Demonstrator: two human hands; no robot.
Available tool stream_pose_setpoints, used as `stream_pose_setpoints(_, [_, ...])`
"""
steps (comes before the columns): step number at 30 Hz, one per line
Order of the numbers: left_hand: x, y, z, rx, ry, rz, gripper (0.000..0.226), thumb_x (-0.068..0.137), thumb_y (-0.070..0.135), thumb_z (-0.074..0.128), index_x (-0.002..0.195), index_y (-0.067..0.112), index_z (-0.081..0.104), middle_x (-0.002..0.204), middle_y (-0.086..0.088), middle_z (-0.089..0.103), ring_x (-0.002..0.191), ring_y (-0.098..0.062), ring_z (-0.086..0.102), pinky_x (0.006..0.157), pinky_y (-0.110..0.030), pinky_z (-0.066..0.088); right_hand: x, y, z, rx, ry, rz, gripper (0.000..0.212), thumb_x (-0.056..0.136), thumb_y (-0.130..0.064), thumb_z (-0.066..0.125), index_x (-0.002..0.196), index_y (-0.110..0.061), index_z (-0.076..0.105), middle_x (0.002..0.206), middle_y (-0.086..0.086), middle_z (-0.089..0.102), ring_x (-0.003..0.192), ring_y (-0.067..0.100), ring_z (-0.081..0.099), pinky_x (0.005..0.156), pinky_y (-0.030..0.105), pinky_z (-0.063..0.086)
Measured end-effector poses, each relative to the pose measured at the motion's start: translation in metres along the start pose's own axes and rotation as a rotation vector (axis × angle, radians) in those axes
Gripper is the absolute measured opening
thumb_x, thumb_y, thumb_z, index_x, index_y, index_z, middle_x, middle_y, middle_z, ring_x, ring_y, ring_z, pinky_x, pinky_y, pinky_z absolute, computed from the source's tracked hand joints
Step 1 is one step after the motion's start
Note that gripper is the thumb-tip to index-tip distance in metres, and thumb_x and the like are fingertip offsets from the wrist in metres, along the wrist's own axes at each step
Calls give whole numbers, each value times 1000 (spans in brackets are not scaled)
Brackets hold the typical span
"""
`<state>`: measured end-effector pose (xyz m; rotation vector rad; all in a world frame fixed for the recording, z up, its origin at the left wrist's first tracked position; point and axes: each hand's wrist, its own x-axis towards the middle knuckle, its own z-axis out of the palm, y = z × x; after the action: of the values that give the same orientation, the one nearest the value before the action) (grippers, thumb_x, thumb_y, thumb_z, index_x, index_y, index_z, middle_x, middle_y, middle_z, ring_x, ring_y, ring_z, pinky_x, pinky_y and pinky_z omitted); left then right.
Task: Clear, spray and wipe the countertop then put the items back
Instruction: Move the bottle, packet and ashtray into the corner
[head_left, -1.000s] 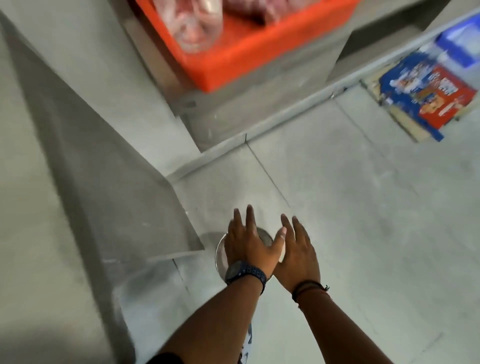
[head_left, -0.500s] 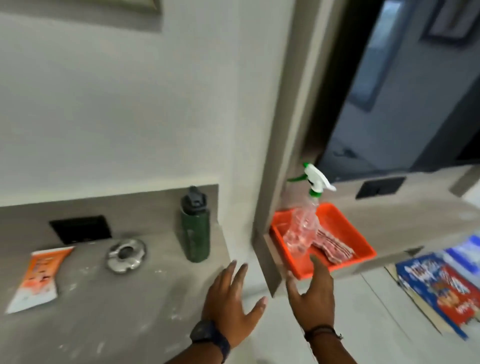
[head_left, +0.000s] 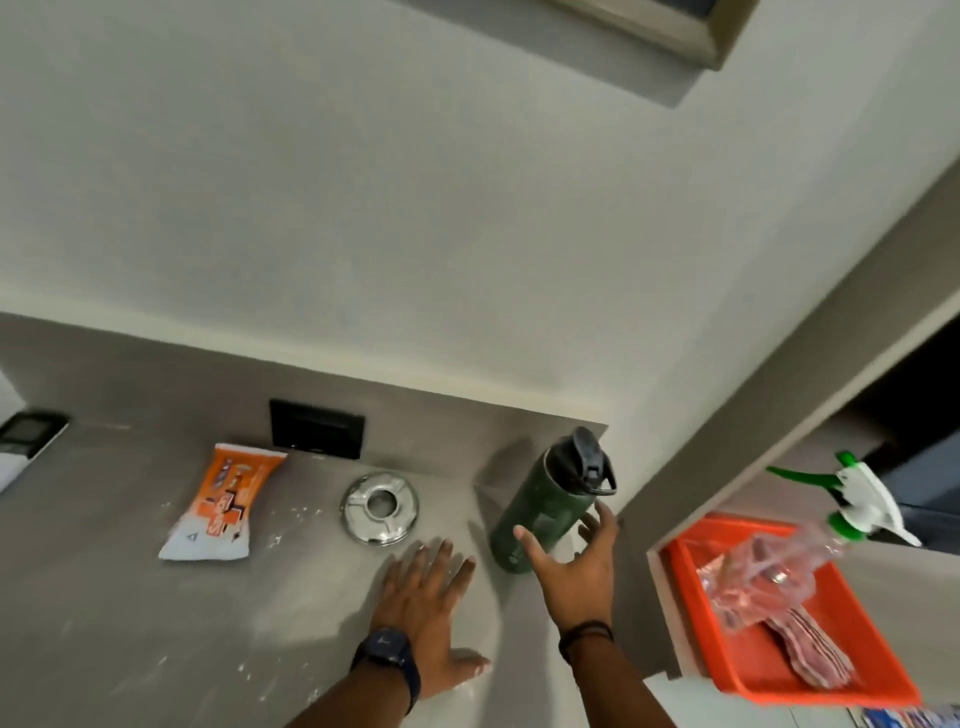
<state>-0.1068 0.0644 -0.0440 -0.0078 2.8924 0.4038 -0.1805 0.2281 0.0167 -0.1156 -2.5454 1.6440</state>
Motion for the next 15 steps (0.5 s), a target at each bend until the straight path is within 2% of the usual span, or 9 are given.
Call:
stream_pose_setpoints(3, [18,6,4,5,28,19,111,68,85,45,151,34,-7,161,-2,-16,146,-30,-18,116,-55,-11,12,6,11,26,-26,-38,92,51,-61,85,125,-50,32,117,-28,52,112,10,54,93,34,49])
stream_pose_setpoints(6, [31,6,7,26,32,14,110,70,84,46,151,32,-7,162,-4,-14,146,-31,-16,115,-56,-10,20,12,20,55,-31,-21,85,53,-52,87,121,-41,38,113,-19,58,105,11,59,90,40,55])
stream_pose_setpoints(9, [40,2,9,31,27,-29,110,70,84,48,151,31,-5,162,-4,-9,147,-32,-10,116,-57,-4,26,16,25,51,-35,-11,81,59,-44,87,122,-38,37,115,-10,57,106,17,59,92,44,54])
stream_pose_setpoints(12, [43,-1,12,64,-16,-50,108,70,85,46,151,30,1,163,-4,-4,147,-33,-5,116,-57,-1,31,20,27,37,-28,-28,77,61,-41,87,120,-38,38,111,-11,57,103,18,59,91,44,55])
stream_pose_setpoints(15, [42,0,13,47,-10,-60,109,69,85,47,151,31,1,163,-3,-5,147,-32,-7,117,-57,-1,30,18,25,33,-4,-52,73,58,-42,87,113,-43,38,101,-23,57,94,15,60,88,43,56])
